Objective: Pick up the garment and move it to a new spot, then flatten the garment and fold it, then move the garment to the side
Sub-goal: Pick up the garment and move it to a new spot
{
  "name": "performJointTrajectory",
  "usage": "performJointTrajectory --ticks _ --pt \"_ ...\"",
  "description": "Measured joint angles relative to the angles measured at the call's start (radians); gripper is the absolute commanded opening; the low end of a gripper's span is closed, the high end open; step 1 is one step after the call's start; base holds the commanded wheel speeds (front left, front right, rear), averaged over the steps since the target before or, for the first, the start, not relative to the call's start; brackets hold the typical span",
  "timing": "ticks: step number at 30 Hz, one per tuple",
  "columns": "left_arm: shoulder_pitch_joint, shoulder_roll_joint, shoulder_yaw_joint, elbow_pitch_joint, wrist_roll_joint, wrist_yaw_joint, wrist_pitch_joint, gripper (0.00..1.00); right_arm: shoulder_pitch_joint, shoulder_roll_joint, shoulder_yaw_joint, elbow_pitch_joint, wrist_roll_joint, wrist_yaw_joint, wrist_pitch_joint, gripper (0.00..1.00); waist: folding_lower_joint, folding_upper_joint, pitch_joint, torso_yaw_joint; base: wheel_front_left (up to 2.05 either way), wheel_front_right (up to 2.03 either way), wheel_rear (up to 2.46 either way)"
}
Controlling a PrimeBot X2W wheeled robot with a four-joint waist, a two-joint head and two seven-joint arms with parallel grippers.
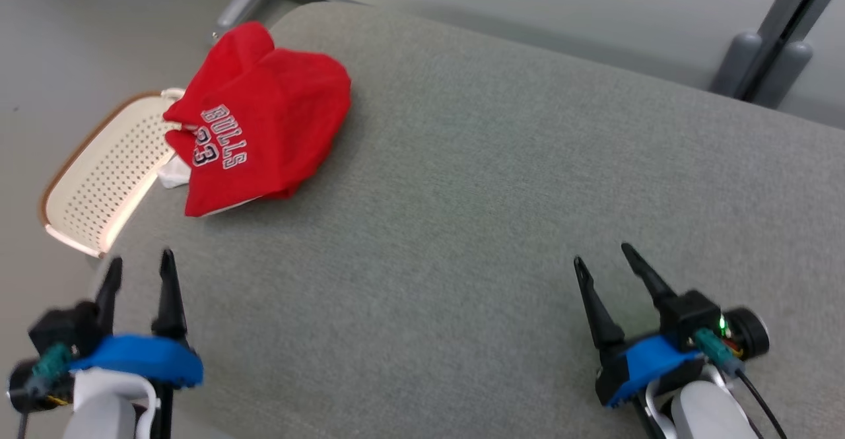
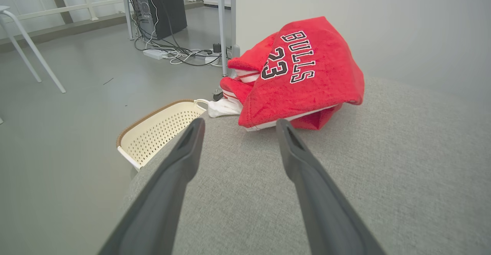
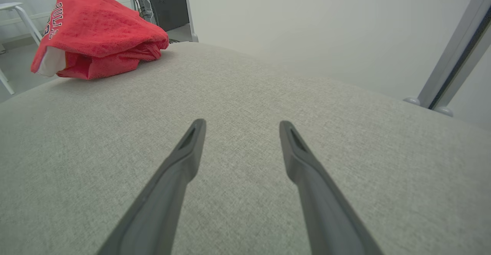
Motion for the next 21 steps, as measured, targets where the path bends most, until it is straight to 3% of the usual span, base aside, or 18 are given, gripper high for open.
performJointTrajectory --ticks 13,21 --pt "-0.306 0.166 -0.069 0.148 -0.224 0.000 0.000 1.00 -0.065 -0.001 0.035 -0.040 -0.045 0.000 0.000 1.00 0.0001 0.0001 0.185 -0.159 0.00 0.00 0.00" --pt "-0.406 0.292 -0.196 0.251 -0.399 0.000 0.000 1.00 -0.088 0.005 0.052 -0.095 -0.046 0.001 -0.003 1.00 0.0000 0.0000 0.269 -0.230 0.00 0.00 0.00"
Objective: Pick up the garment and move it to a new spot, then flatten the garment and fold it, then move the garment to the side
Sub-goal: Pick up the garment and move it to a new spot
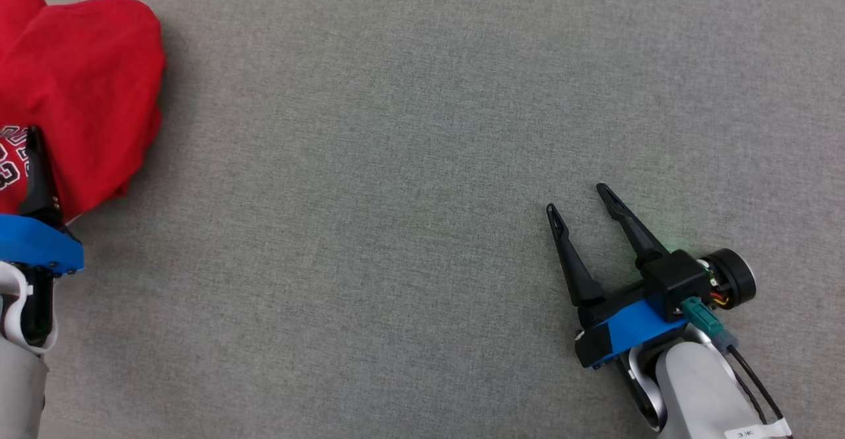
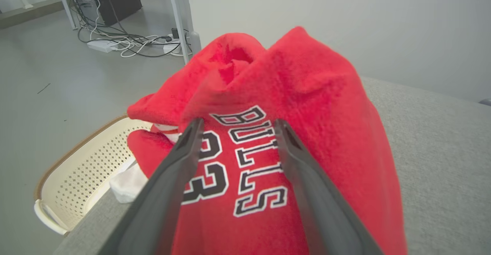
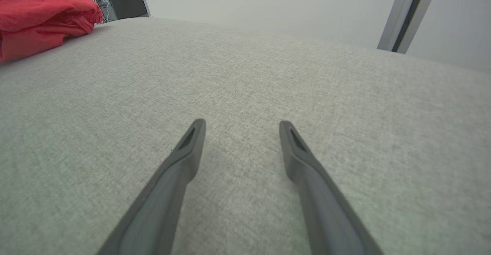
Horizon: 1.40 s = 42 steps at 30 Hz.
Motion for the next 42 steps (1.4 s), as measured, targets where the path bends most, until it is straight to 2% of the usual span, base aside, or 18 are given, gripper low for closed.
performJointTrajectory --ticks 2,3,5,11,20,26,27,28,42 --pt "-0.008 0.016 -0.052 0.016 -0.032 0.000 0.000 1.00 -0.004 0.001 0.002 -0.003 0.000 0.000 0.000 1.00 -0.0001 0.0000 0.007 -0.007 0.00 0.00 0.00" --pt "-0.013 0.021 -0.073 0.021 -0.052 0.000 0.000 0.91 -0.007 0.001 0.002 -0.004 0.000 0.000 0.000 1.00 -0.0002 -0.0001 0.011 -0.009 0.00 0.00 0.00" --pt "-0.021 0.031 -0.117 0.035 -0.086 0.000 0.000 0.00 -0.008 0.001 0.001 -0.007 0.001 0.000 0.000 1.00 -0.0001 -0.0001 0.014 -0.011 0.00 0.00 0.00" --pt "-0.039 0.053 -0.195 0.041 -0.153 0.000 0.000 0.00 -0.007 0.000 -0.003 -0.005 0.016 0.000 0.000 1.00 -0.0001 0.0000 0.004 -0.010 0.00 0.00 0.00" --pt "-0.055 0.082 -0.188 -0.094 -0.111 0.000 0.000 0.00 0.016 -0.005 -0.011 0.022 0.057 0.000 0.001 1.00 -0.0002 0.0001 -0.077 -0.004 0.00 0.00 0.00" --pt "-0.024 0.055 -0.149 -0.179 -0.050 0.000 0.000 0.00 0.054 -0.005 -0.027 0.010 0.097 0.000 0.001 1.00 -0.0003 -0.0003 -0.143 -0.025 0.00 0.00 0.00" --pt "-0.008 0.044 -0.149 -0.191 -0.035 0.000 0.000 0.39 0.058 -0.005 -0.031 0.006 0.104 0.000 0.001 1.00 -0.0003 -0.0003 -0.152 -0.032 0.00 0.00 0.00" --pt "0.008 0.029 -0.147 -0.203 -0.016 0.000 0.000 1.00 0.064 -0.005 -0.035 0.002 0.109 0.000 0.001 1.00 -0.0002 -0.0003 -0.162 -0.041 0.00 0.00 0.00" --pt "0.315 -0.176 0.036 -0.256 0.249 0.000 0.000 1.00 0.161 -0.007 -0.059 -0.031 0.178 0.000 0.001 1.00 -0.0003 -0.0003 -0.280 -0.254 0.00 0.00 0.00"
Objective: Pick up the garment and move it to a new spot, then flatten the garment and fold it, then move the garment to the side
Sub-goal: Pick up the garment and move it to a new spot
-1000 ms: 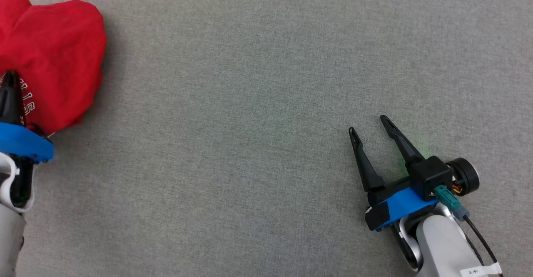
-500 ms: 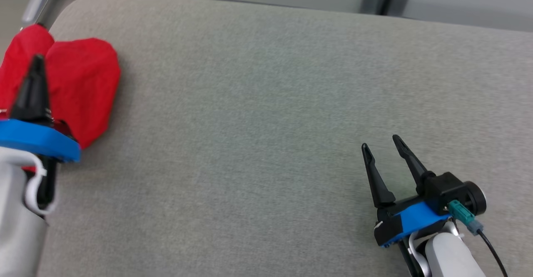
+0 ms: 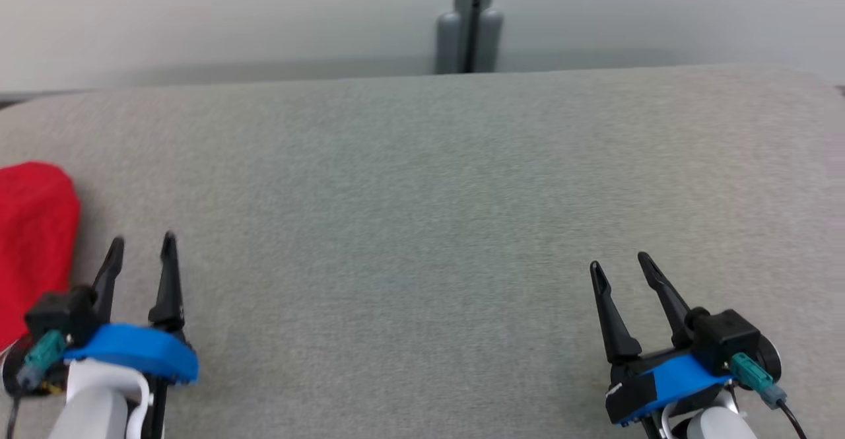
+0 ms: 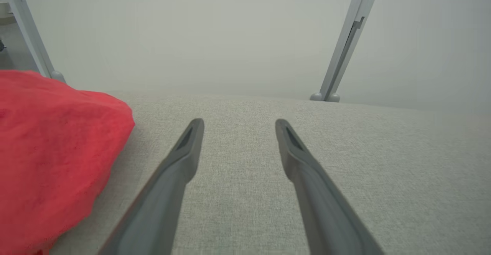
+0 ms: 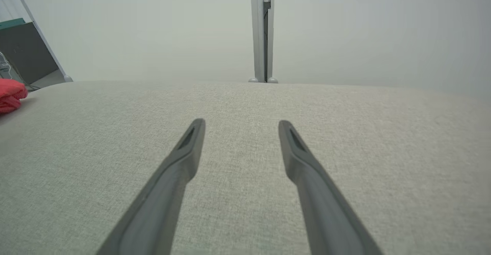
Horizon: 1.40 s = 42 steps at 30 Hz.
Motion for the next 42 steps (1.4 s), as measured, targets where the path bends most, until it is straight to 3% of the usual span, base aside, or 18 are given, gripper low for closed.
performJointTrajectory --ticks 9,16,32,42 --pt "0.181 -0.083 0.105 -0.029 0.094 0.000 0.000 1.00 0.051 0.000 0.014 0.008 0.028 0.000 0.000 1.00 0.0000 -0.0001 -0.083 -0.097 0.00 0.00 0.00" --pt "0.264 -0.131 0.136 -0.047 0.138 0.000 0.000 1.00 0.084 0.000 0.014 0.026 0.031 0.000 0.000 1.00 -0.0001 -0.0001 -0.135 -0.104 0.00 0.00 0.00" --pt "0.284 -0.163 0.130 -0.061 0.164 0.000 0.000 1.00 0.091 0.000 0.014 0.044 0.036 0.000 0.000 1.00 0.0001 0.0001 -0.146 -0.033 0.00 0.00 0.00" --pt "0.250 -0.152 0.135 -0.037 0.146 0.000 0.000 1.00 0.073 0.000 0.031 0.059 0.035 0.000 0.000 1.00 0.0001 0.0002 -0.140 0.147 0.00 0.00 0.00"
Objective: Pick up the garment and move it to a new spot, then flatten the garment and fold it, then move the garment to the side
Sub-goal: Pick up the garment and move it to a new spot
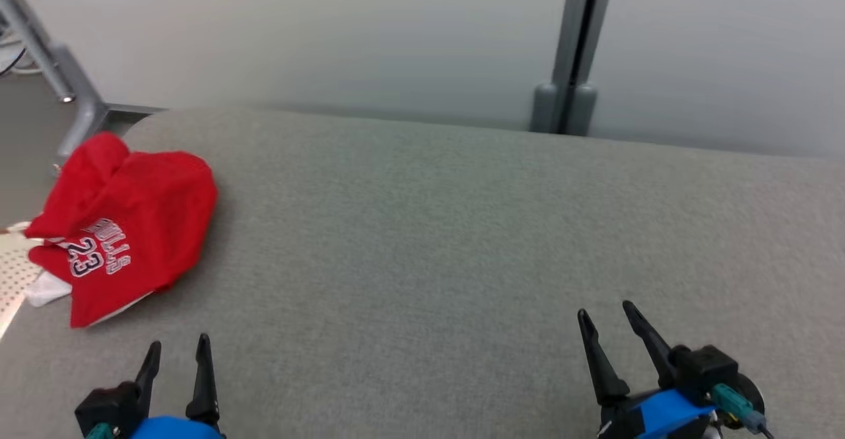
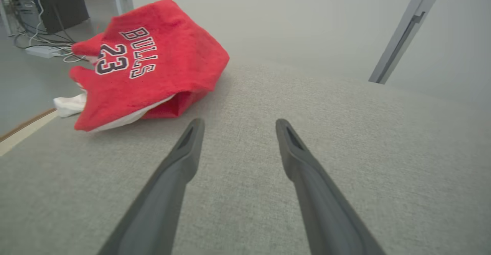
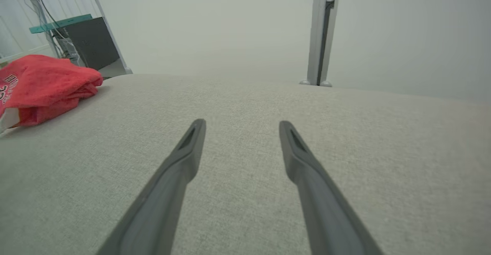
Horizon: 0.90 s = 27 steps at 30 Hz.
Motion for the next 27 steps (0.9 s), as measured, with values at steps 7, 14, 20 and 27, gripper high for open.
performJointTrajectory --ticks 7,14,20,27 --pt "-0.001 0.005 0.028 0.047 -0.009 0.000 0.000 1.00 -0.022 0.000 0.022 0.024 0.000 0.000 0.000 1.00 0.0001 0.0000 0.007 0.162 0.00 0.00 0.00" --pt "-0.001 0.009 0.063 0.088 -0.002 0.000 0.000 1.00 -0.033 0.001 0.048 0.045 0.010 0.000 0.000 1.00 0.0000 0.0000 0.024 0.282 0.00 0.00 0.00" --pt "-0.004 0.008 0.065 0.099 -0.010 0.000 0.000 1.00 -0.043 0.001 0.070 0.059 0.011 0.000 0.000 1.00 0.0000 0.0000 0.055 0.320 0.00 0.00 0.00" --pt "-0.082 0.019 0.065 0.138 -0.027 0.000 0.000 1.00 -0.071 0.001 0.073 0.072 -0.031 0.000 0.000 1.00 0.0001 0.0001 0.121 0.295 0.00 0.00 0.00"
